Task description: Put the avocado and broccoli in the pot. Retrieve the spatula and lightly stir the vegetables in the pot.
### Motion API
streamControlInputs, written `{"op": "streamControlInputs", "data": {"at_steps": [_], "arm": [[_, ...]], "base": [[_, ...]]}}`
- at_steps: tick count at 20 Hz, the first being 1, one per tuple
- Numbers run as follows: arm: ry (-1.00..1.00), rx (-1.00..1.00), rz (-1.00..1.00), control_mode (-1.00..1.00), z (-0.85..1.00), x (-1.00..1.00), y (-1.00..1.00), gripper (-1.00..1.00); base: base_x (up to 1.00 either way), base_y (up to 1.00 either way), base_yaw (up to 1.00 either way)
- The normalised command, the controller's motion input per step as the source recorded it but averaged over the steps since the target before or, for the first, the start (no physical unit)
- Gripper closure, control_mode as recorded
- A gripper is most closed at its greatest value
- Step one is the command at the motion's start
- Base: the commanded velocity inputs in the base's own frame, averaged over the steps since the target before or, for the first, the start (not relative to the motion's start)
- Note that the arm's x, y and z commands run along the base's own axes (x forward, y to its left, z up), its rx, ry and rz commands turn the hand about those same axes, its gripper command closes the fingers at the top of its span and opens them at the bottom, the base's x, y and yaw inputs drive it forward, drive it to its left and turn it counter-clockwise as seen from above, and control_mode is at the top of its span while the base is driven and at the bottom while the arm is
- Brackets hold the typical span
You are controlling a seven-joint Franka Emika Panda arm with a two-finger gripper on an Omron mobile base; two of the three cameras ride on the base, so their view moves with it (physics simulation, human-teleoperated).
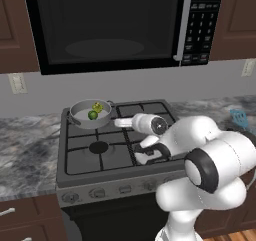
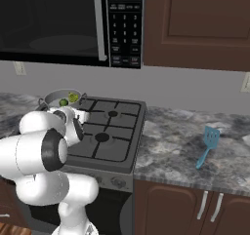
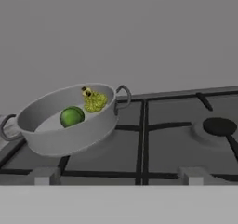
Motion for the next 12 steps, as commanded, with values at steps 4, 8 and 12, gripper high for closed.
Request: {"op": "streamControlInputs", "data": {"at_steps": [4, 8, 12], "arm": [[0.53, -0.22, 0.01, -1.0, 0.92, 0.1, -0.8, -1.0], [0.46, -0.21, 0.0, -1.0, 0.57, -0.07, -0.91, -1.0], [0.16, -0.1, 0.02, -1.0, 0.55, -0.58, -0.78, -1.0]], "base": [[0.0, 0.0, 0.0], [0.0, 0.0, 0.0], [0.0, 0.0, 0.0]]}}
